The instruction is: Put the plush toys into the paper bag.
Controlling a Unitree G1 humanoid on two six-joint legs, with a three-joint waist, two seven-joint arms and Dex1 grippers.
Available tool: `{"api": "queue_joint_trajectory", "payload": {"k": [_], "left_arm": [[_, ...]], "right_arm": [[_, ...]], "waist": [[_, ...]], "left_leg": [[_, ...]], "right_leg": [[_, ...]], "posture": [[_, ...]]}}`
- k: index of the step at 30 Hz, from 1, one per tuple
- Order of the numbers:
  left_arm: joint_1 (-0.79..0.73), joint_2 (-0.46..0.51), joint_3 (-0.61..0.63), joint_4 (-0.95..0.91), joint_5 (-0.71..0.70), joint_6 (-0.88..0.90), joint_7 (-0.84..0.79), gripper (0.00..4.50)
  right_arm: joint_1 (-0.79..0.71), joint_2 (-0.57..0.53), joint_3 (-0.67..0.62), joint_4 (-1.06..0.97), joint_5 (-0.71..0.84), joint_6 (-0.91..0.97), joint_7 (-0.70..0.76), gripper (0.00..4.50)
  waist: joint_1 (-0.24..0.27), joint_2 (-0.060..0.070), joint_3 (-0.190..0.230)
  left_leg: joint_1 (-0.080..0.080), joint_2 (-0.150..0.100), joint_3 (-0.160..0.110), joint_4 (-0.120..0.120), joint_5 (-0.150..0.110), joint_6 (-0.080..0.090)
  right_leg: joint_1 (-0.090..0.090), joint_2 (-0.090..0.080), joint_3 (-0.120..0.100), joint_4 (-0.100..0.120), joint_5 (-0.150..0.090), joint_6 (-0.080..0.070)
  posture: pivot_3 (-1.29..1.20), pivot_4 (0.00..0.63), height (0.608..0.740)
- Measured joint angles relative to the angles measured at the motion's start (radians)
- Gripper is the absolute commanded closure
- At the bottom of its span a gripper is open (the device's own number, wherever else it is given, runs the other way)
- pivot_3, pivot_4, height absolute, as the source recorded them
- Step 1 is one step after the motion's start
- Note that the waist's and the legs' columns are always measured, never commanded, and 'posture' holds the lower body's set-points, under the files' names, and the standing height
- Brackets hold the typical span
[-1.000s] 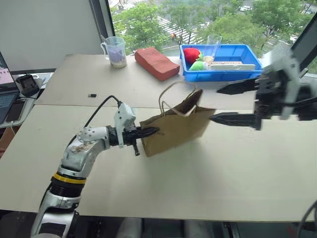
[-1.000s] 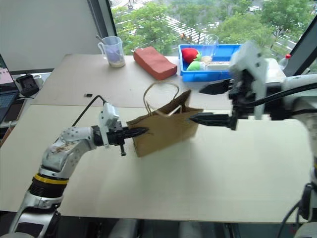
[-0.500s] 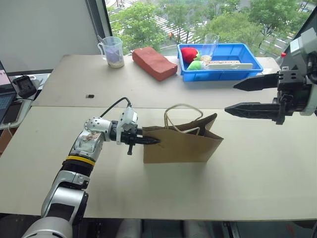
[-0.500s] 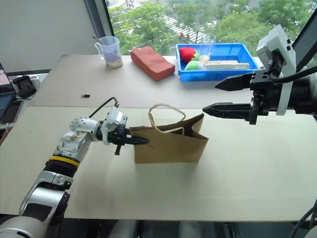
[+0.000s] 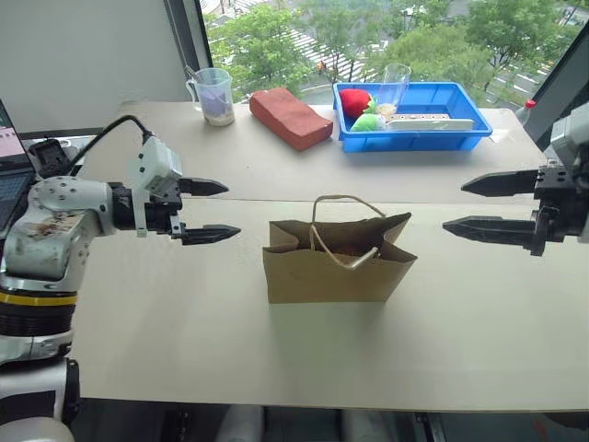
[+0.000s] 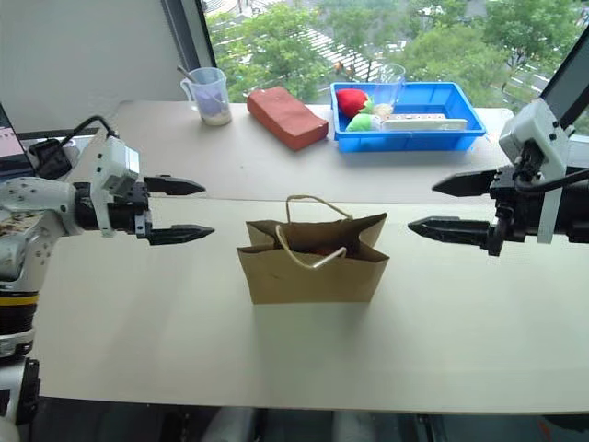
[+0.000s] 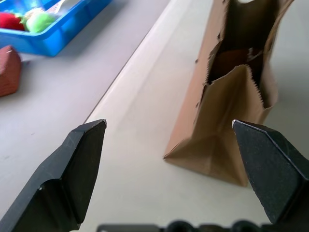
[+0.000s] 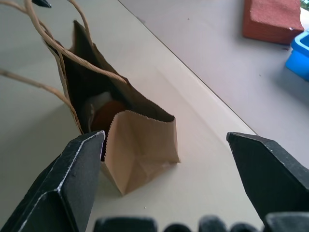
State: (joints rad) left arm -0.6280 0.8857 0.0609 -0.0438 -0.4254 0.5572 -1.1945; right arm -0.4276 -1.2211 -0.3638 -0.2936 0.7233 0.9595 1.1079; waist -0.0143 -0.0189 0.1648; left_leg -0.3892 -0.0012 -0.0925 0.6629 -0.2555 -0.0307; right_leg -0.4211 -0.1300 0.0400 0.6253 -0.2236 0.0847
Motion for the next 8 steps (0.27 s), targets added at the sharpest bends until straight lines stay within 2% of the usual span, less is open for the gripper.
{"api": "queue_joint_trajectory", "payload": {"k": [8], "left_arm": [[0.001,0.000,0.034,-0.003,-0.018,0.039,0.056,0.04]], "right_arm": [[0.079,0.027,-0.010,0.051,-0.054,-0.123,0.005,0.00]], "waist": [[-0.004,0.000,0.000]], "left_leg": [[0.001,0.000,0.000,0.000,0.000,-0.001]], "right_leg": [[0.000,0.000,0.000,0.001,0.000,0.000]], "posture": [[0.00,0.150,0.740]]}}
